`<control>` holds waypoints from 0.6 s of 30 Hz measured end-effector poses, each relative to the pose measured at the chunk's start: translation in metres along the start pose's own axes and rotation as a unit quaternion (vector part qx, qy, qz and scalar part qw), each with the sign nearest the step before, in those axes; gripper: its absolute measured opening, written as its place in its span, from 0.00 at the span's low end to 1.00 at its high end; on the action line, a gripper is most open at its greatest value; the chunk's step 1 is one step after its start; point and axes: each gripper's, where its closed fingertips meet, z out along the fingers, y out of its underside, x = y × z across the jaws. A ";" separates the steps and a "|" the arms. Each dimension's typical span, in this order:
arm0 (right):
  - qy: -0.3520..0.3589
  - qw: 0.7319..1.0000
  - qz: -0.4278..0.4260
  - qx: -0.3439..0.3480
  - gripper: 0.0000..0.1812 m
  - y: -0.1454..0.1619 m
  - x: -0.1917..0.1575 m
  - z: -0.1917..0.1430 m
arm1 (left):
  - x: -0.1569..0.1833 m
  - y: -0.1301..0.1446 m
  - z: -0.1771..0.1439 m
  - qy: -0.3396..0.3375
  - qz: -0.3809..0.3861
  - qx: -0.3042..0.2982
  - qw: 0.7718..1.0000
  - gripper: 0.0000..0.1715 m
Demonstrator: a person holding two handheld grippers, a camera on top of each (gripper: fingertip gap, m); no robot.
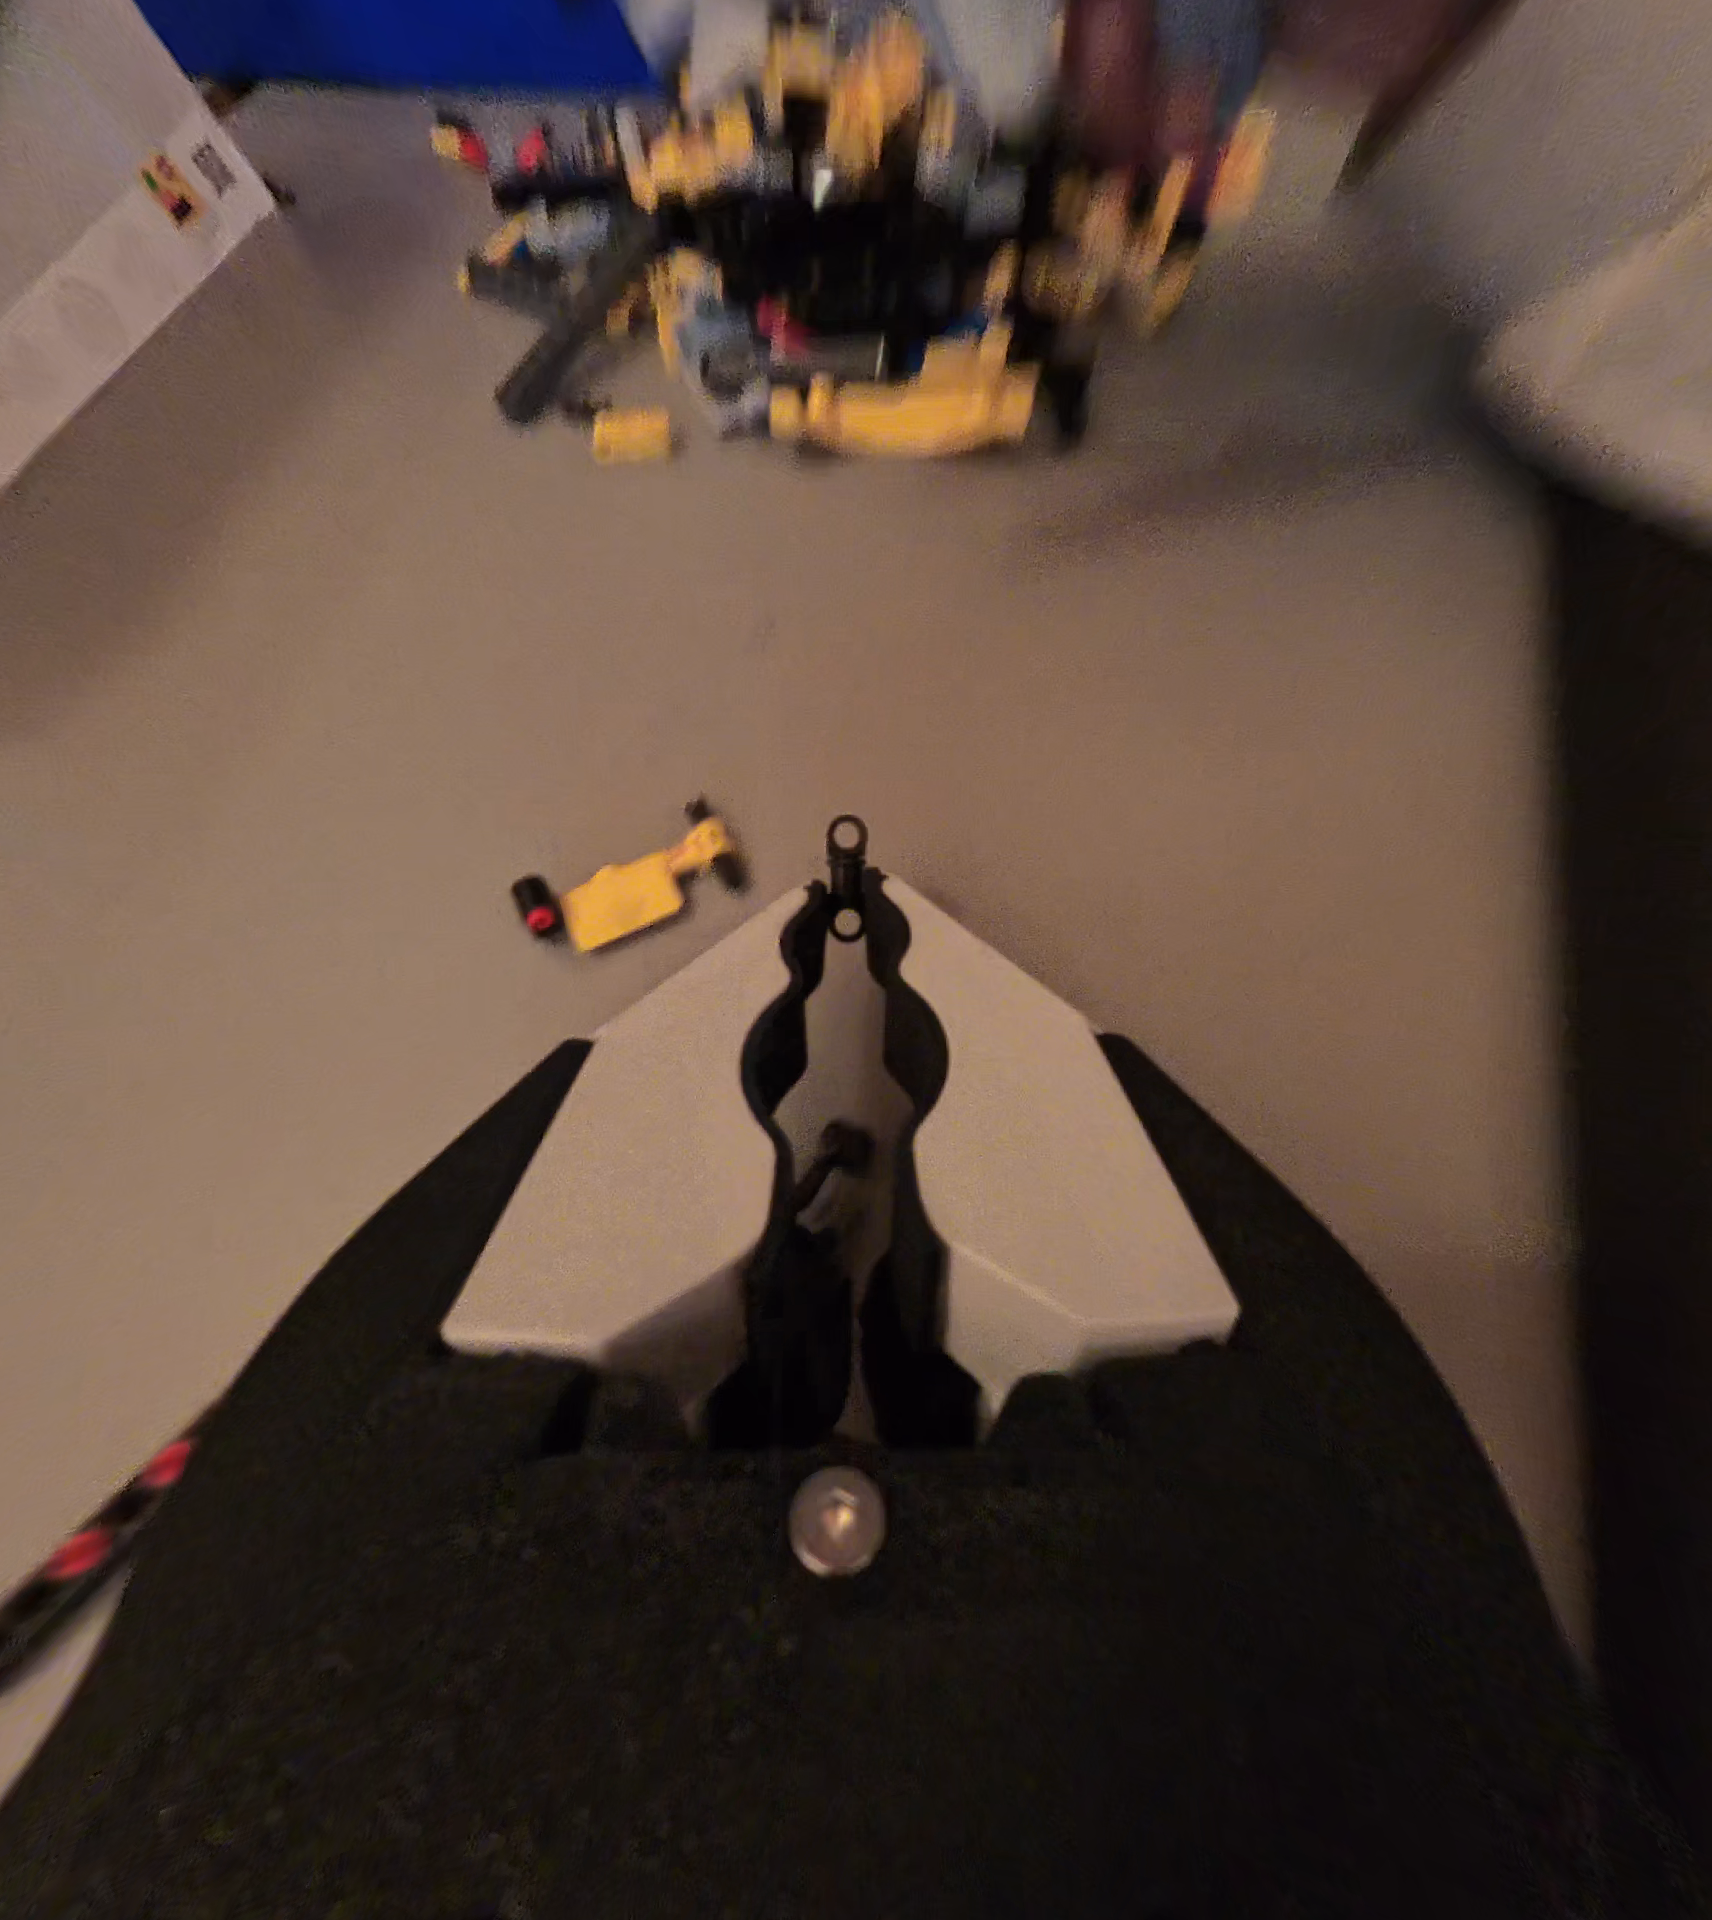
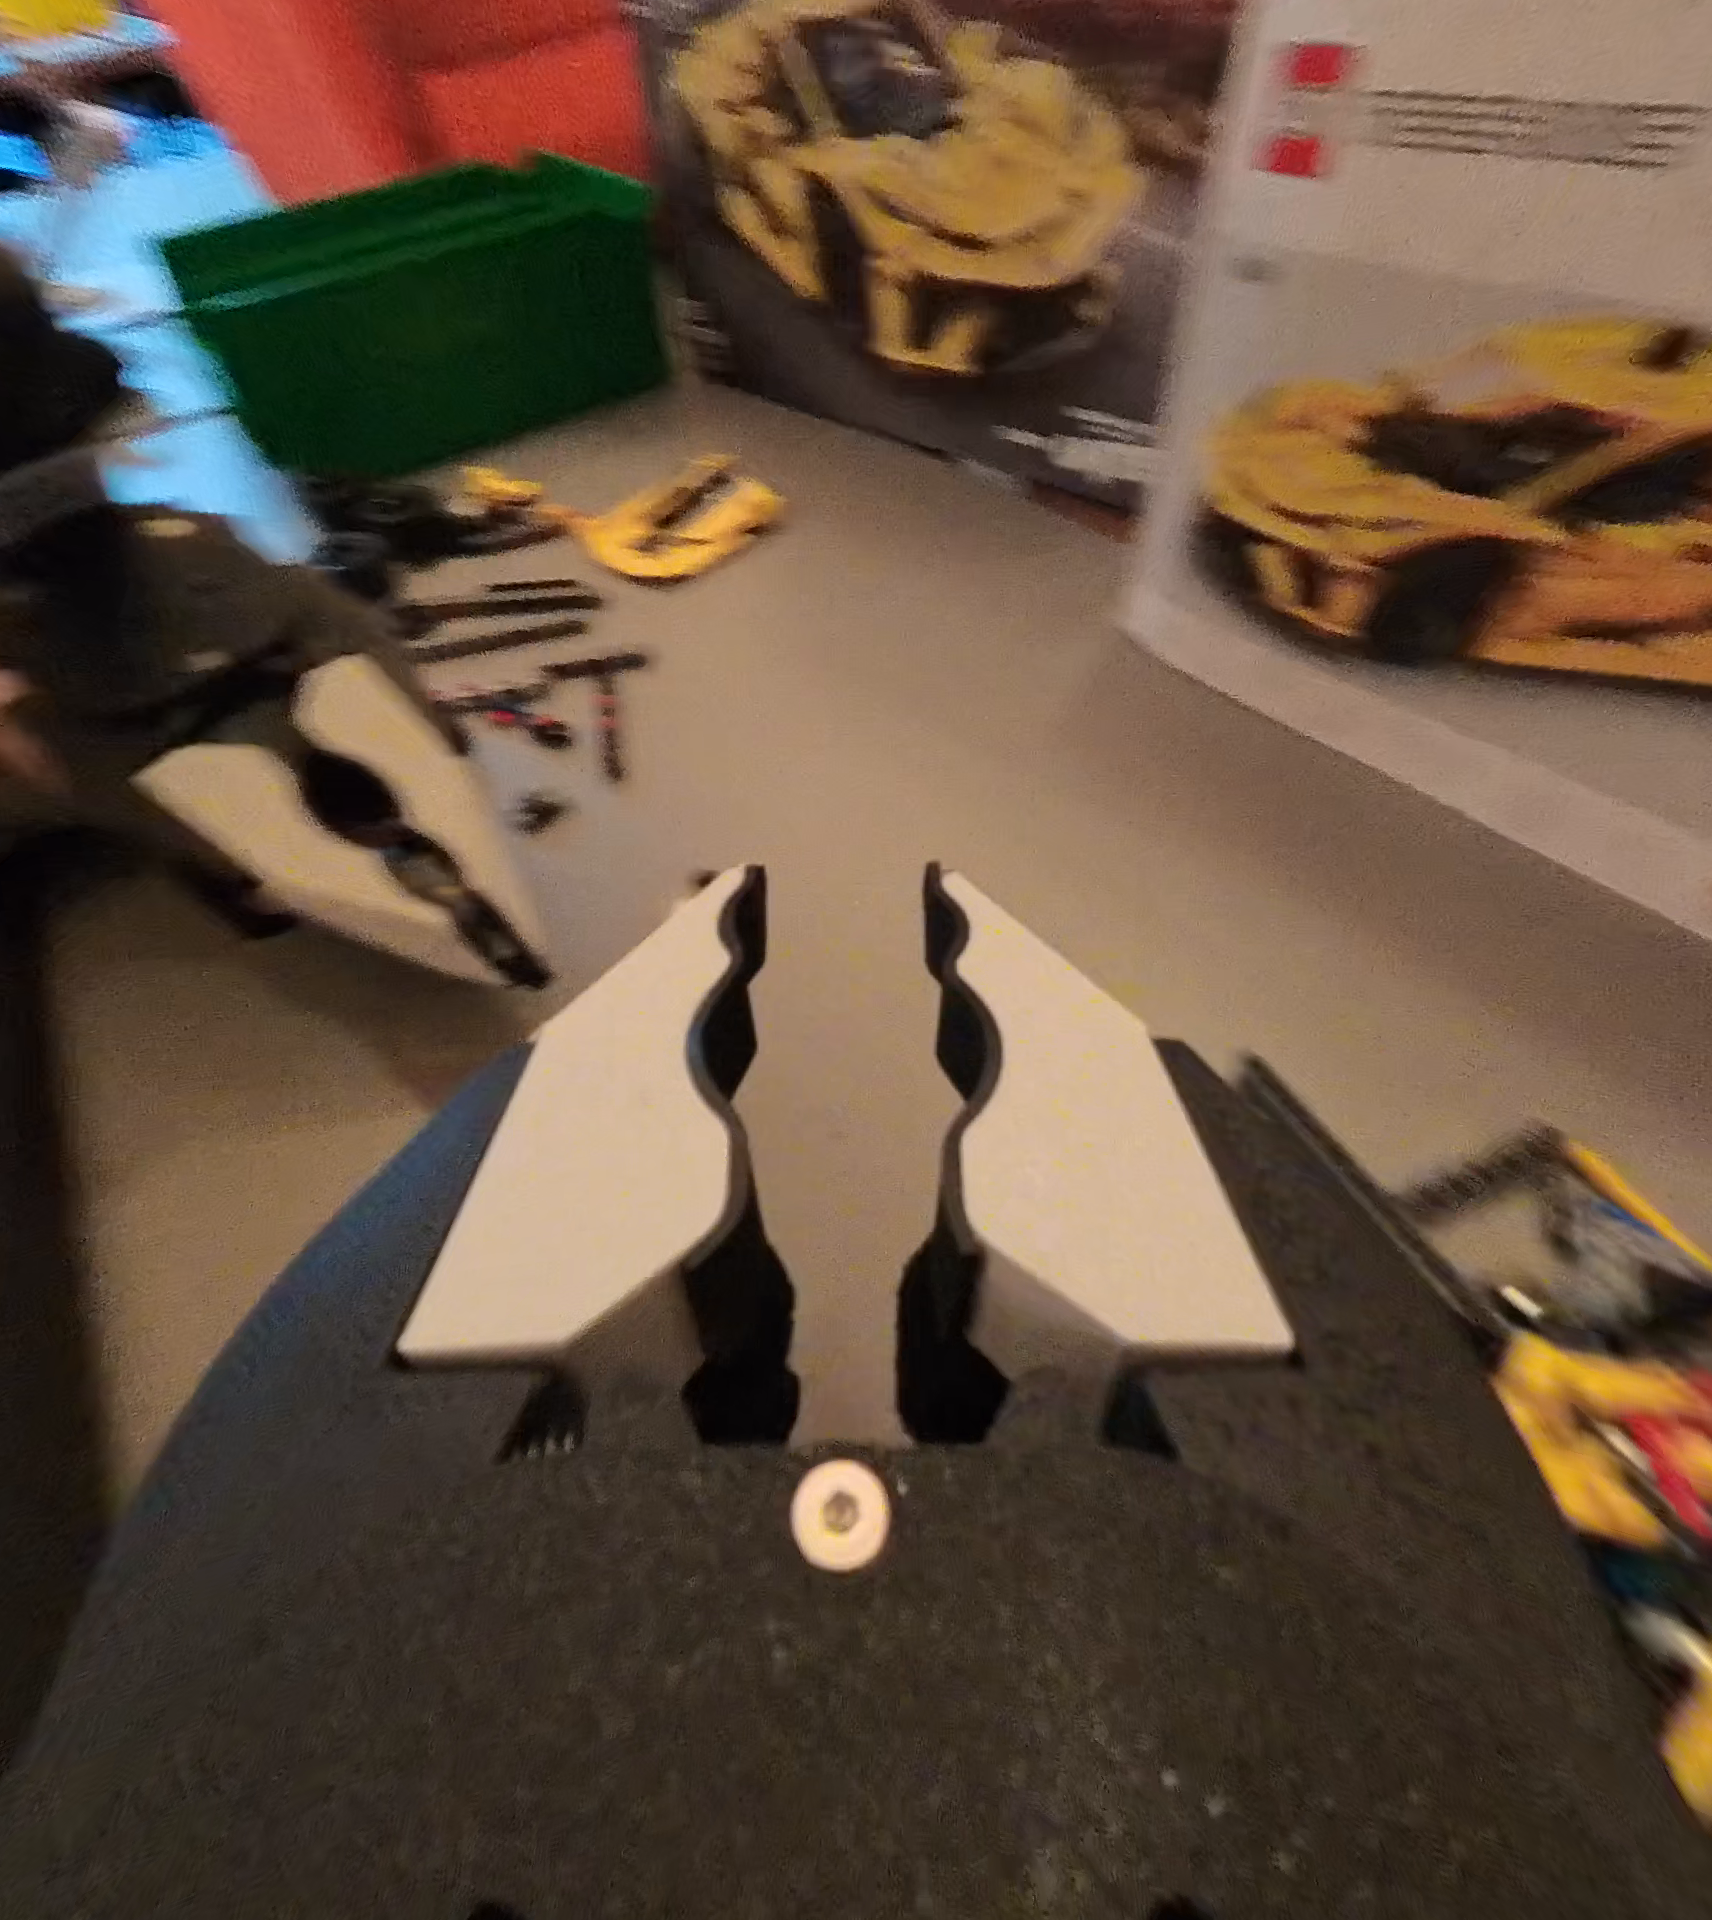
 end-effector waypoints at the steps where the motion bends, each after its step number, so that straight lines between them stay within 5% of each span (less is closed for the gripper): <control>1: -0.073 0.997 -0.008 0.006 0.18 -0.003 -0.030 0.009 | 0.003 -0.014 -0.007 0.040 -0.057 0.043 0.997 0.04; 5: -0.211 0.976 -0.044 0.033 0.16 -0.010 -0.099 0.024 | 0.003 -0.053 -0.038 0.154 -0.204 0.172 0.952 0.04; 10: -0.212 0.970 -0.112 0.048 0.16 -0.009 -0.119 0.039 | 0.004 -0.066 -0.056 0.233 -0.295 0.226 0.899 0.03; 13: -0.228 0.966 -0.098 0.067 0.15 -0.015 -0.121 0.037 | 0.009 -0.064 -0.056 0.248 -0.290 0.214 0.899 0.03; 18: -0.327 0.943 0.035 0.046 0.09 -0.015 -0.127 0.027 | 0.020 -0.060 -0.051 0.219 -0.209 0.195 0.933 0.04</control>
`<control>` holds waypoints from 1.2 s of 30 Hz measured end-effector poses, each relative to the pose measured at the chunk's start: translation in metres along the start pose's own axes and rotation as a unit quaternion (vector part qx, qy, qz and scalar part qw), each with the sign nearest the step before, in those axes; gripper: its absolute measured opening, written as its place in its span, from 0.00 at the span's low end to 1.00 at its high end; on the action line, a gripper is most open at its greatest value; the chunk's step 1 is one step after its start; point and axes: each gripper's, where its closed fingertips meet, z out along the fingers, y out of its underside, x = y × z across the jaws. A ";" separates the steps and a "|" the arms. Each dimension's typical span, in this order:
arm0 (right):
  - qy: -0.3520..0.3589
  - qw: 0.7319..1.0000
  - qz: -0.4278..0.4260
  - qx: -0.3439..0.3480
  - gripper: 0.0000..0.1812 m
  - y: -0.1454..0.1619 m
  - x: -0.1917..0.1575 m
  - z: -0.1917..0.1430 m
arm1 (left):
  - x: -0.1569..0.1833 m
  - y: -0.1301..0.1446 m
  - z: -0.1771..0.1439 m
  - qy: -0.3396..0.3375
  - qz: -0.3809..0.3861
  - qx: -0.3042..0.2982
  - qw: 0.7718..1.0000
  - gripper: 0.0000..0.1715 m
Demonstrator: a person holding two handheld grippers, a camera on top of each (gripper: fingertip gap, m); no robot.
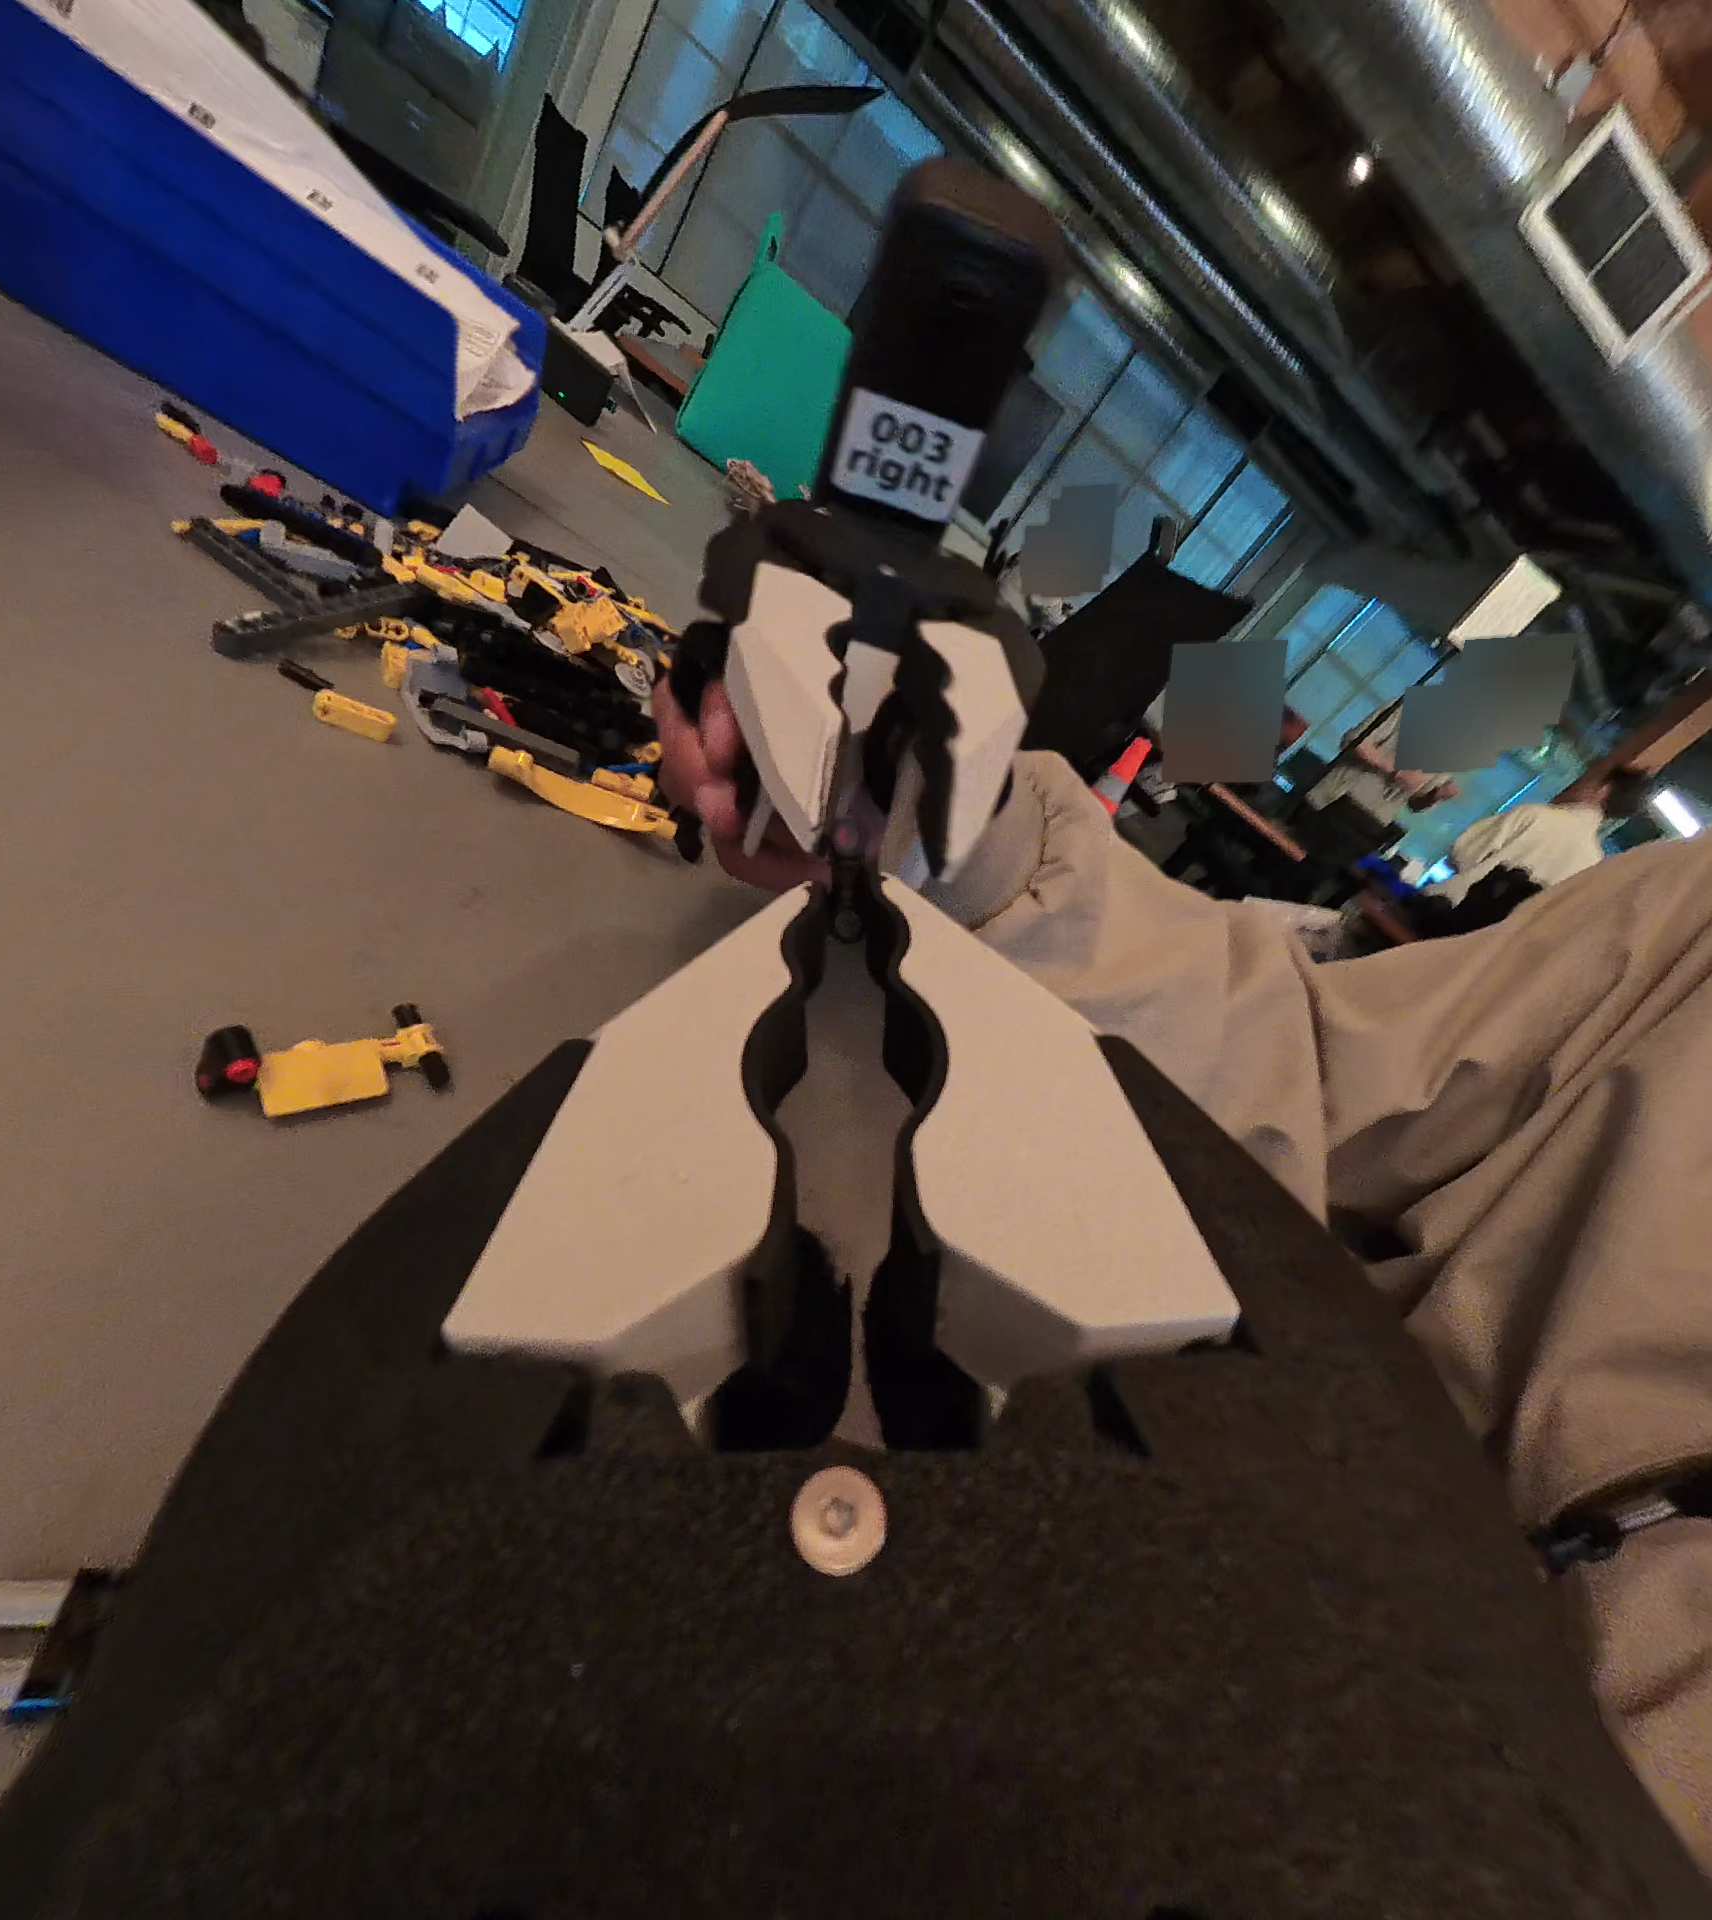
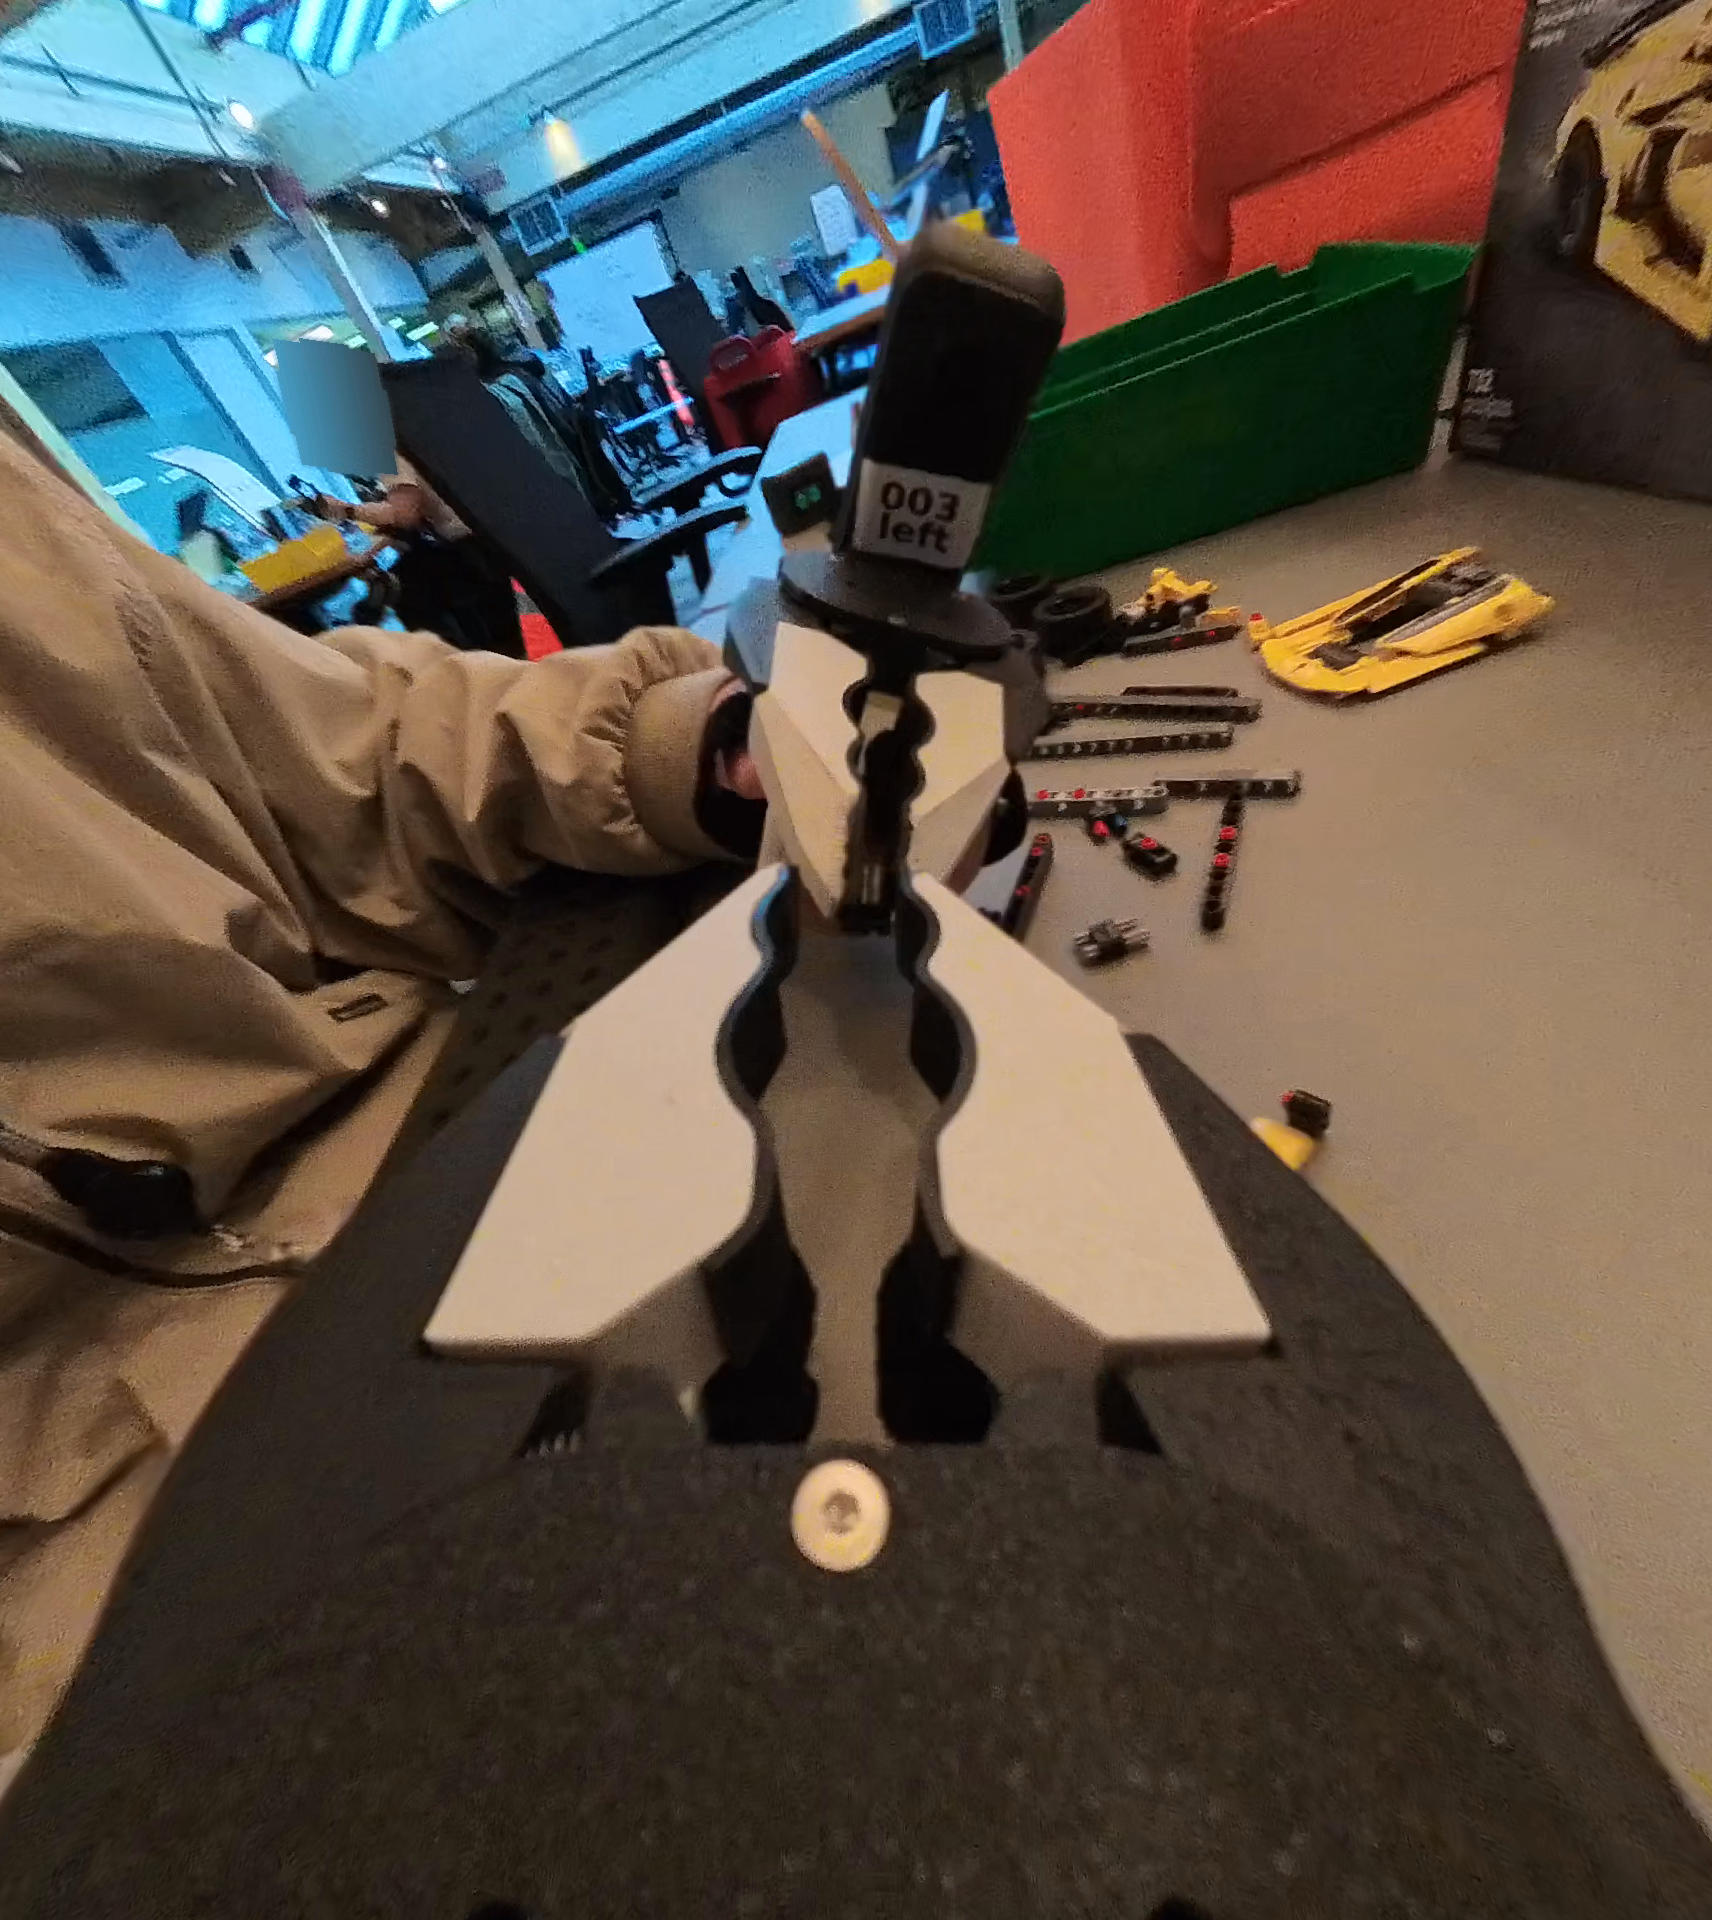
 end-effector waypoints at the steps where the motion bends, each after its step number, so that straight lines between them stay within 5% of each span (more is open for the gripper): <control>1: -0.016 1.000 0.018 0.006 0.07 -0.001 -0.002 -0.001 | 0.003 0.000 0.001 0.001 0.014 -0.001 1.000 0.04; 12: -0.017 0.999 0.017 0.031 0.04 -0.007 -0.001 -0.002 | 0.007 -0.007 0.001 -0.022 0.062 0.015 0.998 0.04; 26: -0.011 0.985 0.139 0.101 0.03 -0.018 0.029 0.002 | -0.015 -0.013 -0.009 -0.127 0.158 -0.007 0.979 0.03; 28: 0.005 0.944 0.151 0.294 0.03 -0.067 0.045 -0.053 | -0.024 0.021 -0.007 -0.148 0.191 -0.095 0.966 0.03; 30: 0.024 0.913 0.182 0.364 0.03 -0.079 0.064 -0.117 | -0.021 0.023 -0.002 -0.141 0.179 -0.080 0.970 0.03; 32: 0.053 0.936 0.151 0.314 0.03 -0.071 0.055 -0.126 | -0.019 0.006 -0.003 -0.128 0.157 -0.043 0.978 0.03; 36: 0.055 0.937 0.166 0.303 0.03 -0.065 0.050 -0.121 | -0.023 0.003 -0.002 -0.133 0.150 -0.024 0.979 0.03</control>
